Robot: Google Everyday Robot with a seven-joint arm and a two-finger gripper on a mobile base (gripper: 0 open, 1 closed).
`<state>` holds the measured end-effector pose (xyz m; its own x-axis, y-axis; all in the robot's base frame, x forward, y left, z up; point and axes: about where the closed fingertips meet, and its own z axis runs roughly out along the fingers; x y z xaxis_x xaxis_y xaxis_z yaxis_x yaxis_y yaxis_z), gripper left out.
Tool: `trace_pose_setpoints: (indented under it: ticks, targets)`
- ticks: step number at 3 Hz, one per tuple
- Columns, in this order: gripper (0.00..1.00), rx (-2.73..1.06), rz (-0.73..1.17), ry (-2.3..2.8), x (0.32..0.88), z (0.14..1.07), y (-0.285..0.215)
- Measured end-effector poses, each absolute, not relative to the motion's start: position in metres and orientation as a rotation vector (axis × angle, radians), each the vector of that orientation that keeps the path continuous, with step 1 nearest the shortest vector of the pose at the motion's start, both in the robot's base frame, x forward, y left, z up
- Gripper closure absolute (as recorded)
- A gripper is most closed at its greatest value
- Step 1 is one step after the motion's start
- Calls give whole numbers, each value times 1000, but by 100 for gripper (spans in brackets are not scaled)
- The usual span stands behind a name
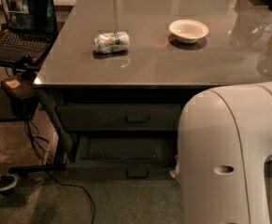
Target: Open middle drawer
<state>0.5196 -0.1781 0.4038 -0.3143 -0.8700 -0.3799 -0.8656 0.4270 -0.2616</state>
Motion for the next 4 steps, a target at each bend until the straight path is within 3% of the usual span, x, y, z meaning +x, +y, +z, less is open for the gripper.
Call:
trace_pose_setpoints:
  ticks: [4]
  targets:
    - [100, -1444, 26, 2211, 519, 405, -173]
